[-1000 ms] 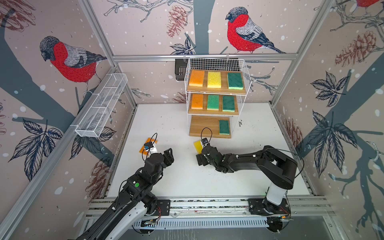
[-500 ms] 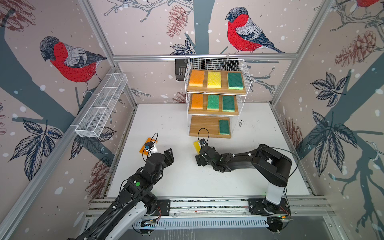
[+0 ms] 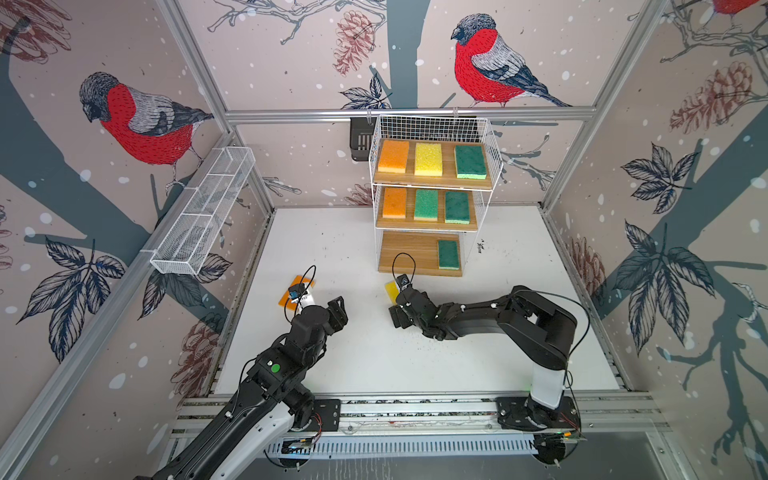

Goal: Place and organize the cleaning sponges onto the shelf
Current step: 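Lift the yellow sponge with the right gripper toward the bottom shelf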

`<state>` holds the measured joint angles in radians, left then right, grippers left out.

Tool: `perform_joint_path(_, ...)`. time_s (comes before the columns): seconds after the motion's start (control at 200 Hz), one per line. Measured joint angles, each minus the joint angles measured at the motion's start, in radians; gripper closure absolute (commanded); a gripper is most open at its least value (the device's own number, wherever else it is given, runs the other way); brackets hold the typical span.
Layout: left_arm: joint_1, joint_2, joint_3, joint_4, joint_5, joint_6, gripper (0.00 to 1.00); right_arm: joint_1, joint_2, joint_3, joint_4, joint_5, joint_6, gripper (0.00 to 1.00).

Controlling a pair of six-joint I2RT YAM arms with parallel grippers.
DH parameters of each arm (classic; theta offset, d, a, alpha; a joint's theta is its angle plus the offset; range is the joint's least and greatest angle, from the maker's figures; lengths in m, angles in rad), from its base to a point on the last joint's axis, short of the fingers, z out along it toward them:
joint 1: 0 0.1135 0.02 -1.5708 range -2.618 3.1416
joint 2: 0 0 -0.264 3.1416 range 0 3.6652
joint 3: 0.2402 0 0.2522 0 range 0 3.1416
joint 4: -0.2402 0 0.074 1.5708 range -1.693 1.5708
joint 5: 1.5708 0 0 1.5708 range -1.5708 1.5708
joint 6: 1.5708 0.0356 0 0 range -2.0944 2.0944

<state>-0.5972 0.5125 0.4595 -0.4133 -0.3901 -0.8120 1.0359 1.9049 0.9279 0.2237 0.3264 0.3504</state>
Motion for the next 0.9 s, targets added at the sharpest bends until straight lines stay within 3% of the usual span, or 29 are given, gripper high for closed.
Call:
perform_joint_path(0.15, 0.0, -0.003, 0.0, 0.0, -0.001, 0.0, 0.3, -0.011, 0.008, 0.009, 0.001, 0.001, 0.019, 0.31)
perform_joint_path(0.29, 0.0, -0.003, 0.0, 0.0, -0.001, 0.0, 0.3, -0.023, 0.011, 0.014, 0.005, -0.01, 0.042, 0.31)
perform_joint_path(0.56, 0.0, -0.004, 0.0, 0.0, -0.001, 0.0, 0.3, -0.026, 0.011, 0.01, 0.012, -0.012, 0.047, 0.44)
perform_joint_path(0.896, 0.0, -0.004, 0.0, 0.0, 0.0, 0.0, 0.3, -0.029, 0.013, 0.02, 0.001, -0.03, 0.049, 0.39)
